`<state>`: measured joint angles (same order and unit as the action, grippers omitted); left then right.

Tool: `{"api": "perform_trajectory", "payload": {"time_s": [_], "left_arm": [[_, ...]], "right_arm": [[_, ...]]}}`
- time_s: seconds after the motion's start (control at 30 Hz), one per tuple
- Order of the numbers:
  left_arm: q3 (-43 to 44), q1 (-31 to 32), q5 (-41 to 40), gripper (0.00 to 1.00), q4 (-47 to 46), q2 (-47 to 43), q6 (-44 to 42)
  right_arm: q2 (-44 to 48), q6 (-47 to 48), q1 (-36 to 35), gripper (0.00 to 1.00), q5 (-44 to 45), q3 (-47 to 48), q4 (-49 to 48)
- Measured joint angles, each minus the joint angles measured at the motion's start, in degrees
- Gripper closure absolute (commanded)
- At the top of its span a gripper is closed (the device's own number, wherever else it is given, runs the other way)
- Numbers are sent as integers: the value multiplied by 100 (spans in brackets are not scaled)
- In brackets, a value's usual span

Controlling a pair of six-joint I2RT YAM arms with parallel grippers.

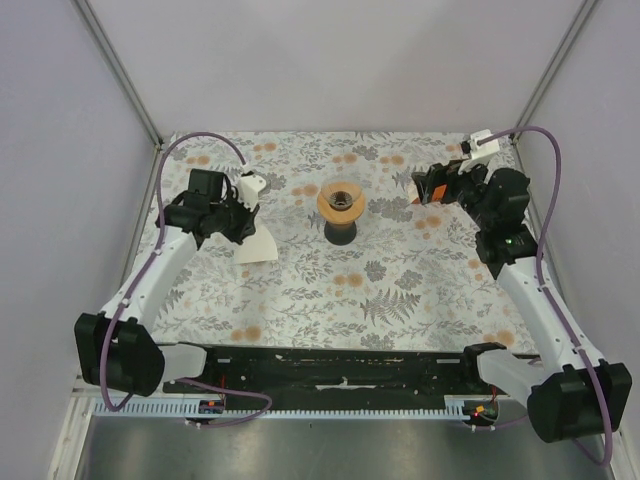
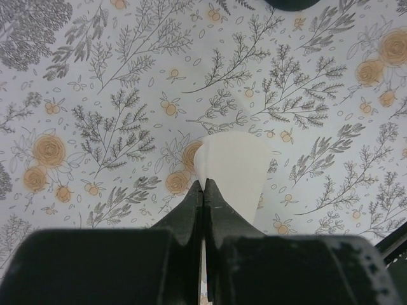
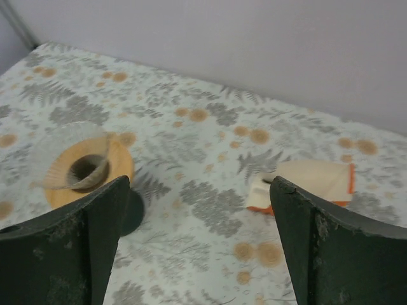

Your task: Place the coffee filter in the dripper

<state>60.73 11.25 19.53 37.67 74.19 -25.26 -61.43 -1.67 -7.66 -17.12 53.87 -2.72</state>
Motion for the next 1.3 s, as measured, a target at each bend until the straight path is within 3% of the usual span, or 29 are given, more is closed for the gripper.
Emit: {"api": "perform_trajectory", "payload": {"time_s": [0.17, 0.37, 0.6, 0.9, 1.3], "left_arm": [[573, 9, 92, 98, 372, -103, -13], [1248, 9, 4, 98, 857, -42, -15], [1893, 9, -273, 98, 1307, -42, -42], [2203, 9, -660, 98, 1683, -44, -66], [2170, 9, -796, 98, 1799, -162, -127]], "right_arm": [[291, 942, 127, 2, 638, -1003, -1185], [146, 1810, 1078, 2, -455, -1263, -1469], [-369, 2249, 1812, 2, -811, -988, -1561], [-1471, 1908, 1838, 2, -2074, -278, -1458], [-1635, 1626, 1832, 2, -2022, -234, -1266]]}}
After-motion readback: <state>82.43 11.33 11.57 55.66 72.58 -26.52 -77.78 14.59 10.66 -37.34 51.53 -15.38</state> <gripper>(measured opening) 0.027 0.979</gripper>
